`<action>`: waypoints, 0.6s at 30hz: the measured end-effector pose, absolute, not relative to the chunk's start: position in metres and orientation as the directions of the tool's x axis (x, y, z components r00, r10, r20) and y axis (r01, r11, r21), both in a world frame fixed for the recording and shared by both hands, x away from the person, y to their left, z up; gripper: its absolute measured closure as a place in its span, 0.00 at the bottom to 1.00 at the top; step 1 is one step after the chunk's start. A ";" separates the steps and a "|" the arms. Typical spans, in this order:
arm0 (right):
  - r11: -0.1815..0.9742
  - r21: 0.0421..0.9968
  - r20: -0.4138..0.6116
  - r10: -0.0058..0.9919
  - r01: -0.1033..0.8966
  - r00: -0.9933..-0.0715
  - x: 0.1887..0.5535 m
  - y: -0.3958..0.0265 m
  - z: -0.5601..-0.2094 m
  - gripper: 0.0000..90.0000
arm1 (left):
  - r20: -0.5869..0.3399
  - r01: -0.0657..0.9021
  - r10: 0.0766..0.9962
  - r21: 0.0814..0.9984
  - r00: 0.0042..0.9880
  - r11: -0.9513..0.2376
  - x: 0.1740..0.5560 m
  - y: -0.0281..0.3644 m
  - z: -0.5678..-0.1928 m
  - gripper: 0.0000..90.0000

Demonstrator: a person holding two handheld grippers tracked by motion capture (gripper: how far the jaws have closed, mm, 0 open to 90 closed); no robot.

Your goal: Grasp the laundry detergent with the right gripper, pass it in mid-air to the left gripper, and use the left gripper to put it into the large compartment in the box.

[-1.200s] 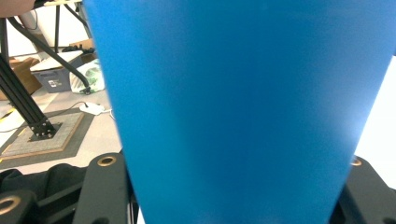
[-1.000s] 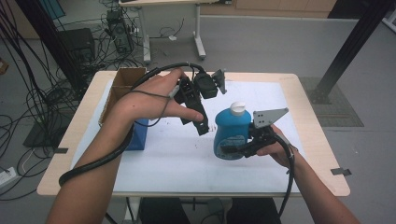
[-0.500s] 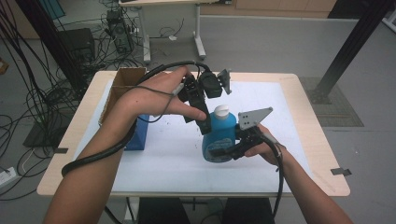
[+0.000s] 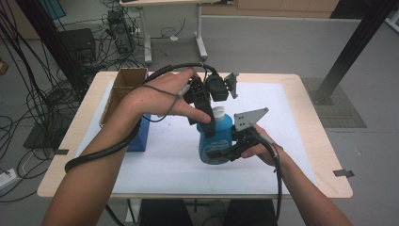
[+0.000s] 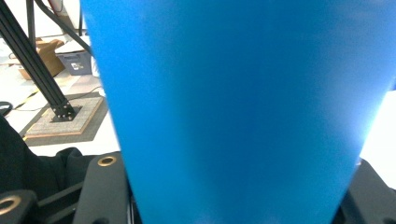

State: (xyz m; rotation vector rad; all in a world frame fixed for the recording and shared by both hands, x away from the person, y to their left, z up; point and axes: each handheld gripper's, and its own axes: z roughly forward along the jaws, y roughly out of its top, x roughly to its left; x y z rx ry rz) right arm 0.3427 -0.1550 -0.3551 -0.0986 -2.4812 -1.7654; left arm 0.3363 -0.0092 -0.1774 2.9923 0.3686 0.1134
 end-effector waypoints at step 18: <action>0.329 0.942 0.078 -0.021 0.067 -0.997 0.347 -0.146 -0.344 0.46 | 0.036 0.183 0.187 0.098 0.982 -0.978 0.332 -0.023 -0.182 0.10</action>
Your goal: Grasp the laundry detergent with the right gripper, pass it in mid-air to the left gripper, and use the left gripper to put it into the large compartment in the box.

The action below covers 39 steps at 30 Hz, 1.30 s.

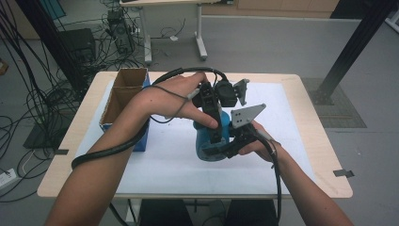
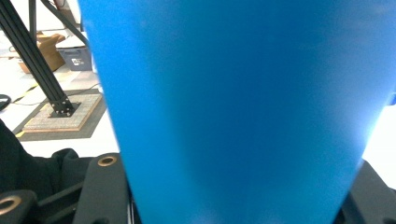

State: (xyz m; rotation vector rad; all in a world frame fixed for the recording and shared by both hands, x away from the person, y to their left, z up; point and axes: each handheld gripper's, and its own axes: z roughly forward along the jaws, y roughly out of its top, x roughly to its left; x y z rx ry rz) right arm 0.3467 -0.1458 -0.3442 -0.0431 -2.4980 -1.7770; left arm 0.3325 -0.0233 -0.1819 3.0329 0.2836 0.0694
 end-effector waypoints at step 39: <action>0.341 0.938 0.075 -0.009 0.068 -0.997 0.349 -0.145 -0.344 0.46 | 0.030 0.175 0.178 0.095 0.984 -0.980 0.334 -0.024 -0.182 0.10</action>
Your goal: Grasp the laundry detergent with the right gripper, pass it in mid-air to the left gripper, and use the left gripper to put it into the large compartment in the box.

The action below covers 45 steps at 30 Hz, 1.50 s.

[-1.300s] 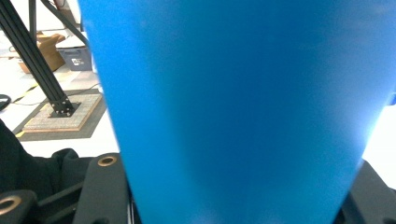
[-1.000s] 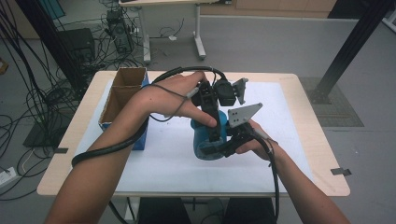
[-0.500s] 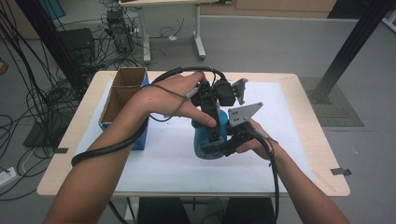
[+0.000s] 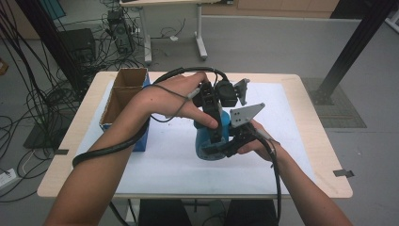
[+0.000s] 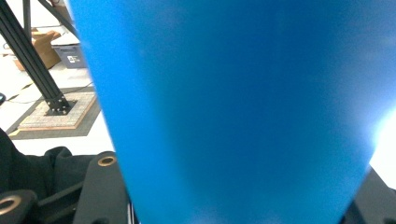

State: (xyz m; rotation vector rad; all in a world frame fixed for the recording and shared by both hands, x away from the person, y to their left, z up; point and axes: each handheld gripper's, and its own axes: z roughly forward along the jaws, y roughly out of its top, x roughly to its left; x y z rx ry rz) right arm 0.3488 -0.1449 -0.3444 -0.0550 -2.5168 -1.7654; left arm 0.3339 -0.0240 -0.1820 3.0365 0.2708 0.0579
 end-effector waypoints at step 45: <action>0.357 0.932 0.075 -0.014 0.065 -0.997 0.349 -0.142 -0.345 0.46 | 0.033 0.177 0.181 0.096 0.983 -0.979 0.333 -0.022 -0.179 0.10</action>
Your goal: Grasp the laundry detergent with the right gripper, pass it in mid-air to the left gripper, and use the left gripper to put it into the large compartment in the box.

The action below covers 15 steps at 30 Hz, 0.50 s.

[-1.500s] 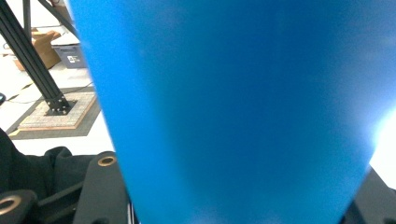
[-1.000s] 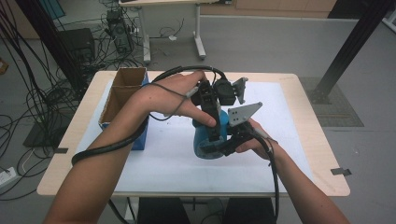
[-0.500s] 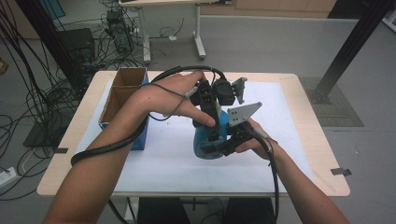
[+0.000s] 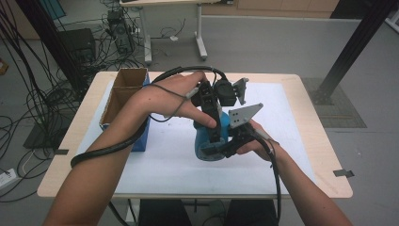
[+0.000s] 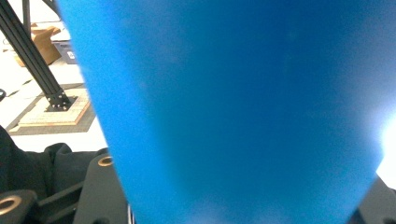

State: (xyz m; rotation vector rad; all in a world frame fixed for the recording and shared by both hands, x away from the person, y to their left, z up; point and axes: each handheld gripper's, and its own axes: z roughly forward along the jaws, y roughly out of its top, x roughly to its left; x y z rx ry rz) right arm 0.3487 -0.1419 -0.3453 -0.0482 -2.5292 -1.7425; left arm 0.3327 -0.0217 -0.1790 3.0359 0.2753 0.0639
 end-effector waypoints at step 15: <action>0.360 0.931 0.065 -0.020 0.053 -0.998 0.349 -0.140 -0.343 0.46 | 0.023 0.174 0.176 0.081 0.984 -0.981 0.333 -0.024 -0.180 0.10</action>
